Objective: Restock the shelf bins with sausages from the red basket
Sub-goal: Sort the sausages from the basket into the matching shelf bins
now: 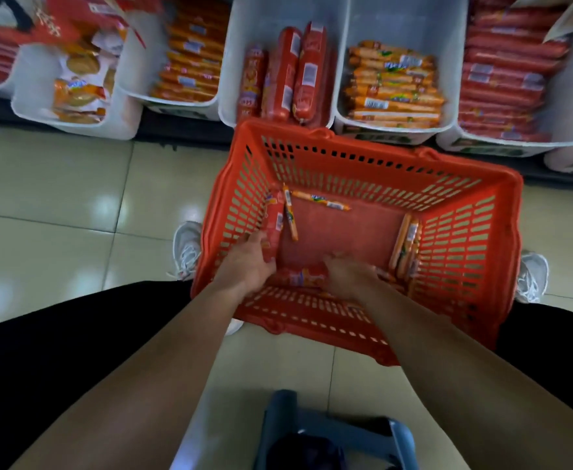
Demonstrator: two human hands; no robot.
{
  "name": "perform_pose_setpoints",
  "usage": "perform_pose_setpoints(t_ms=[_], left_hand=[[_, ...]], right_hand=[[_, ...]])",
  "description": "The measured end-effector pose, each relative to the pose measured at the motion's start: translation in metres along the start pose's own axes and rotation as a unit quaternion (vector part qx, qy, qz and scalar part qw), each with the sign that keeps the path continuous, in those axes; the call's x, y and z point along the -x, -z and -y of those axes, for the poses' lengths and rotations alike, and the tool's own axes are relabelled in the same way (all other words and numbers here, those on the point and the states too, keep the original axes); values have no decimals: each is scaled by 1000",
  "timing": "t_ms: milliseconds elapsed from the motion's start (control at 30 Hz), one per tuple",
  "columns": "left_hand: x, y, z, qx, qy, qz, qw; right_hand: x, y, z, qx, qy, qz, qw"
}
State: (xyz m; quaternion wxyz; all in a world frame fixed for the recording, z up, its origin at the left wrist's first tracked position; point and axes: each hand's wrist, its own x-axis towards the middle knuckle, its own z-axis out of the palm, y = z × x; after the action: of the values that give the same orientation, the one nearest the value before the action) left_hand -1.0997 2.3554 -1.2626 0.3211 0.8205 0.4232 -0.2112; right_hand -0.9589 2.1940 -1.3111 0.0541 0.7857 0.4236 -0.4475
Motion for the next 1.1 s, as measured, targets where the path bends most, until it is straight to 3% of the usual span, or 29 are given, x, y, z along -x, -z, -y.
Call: perform_pose_setpoints(t_ms=[400,600,767,867,1100], left_hand=[[-36,-26,-2,-32,75,22,996],[-62,-45,-24,4,118,2,993],[-75,-64,-30,-8,112,-97,989],[-81,-68,-33,37,121,-69,990],[-83,-59,-26,146,113,-43,982]], right_hand=[[-39,-29,6,8,19,33,999],[-8,-2,-51,10,-32,-45,998],[-2,8,-84,-67,-131,-115,982],[-2,7,-94,-116,-156,-133,972],[-1,8,-84,-108,-136,-129,976]])
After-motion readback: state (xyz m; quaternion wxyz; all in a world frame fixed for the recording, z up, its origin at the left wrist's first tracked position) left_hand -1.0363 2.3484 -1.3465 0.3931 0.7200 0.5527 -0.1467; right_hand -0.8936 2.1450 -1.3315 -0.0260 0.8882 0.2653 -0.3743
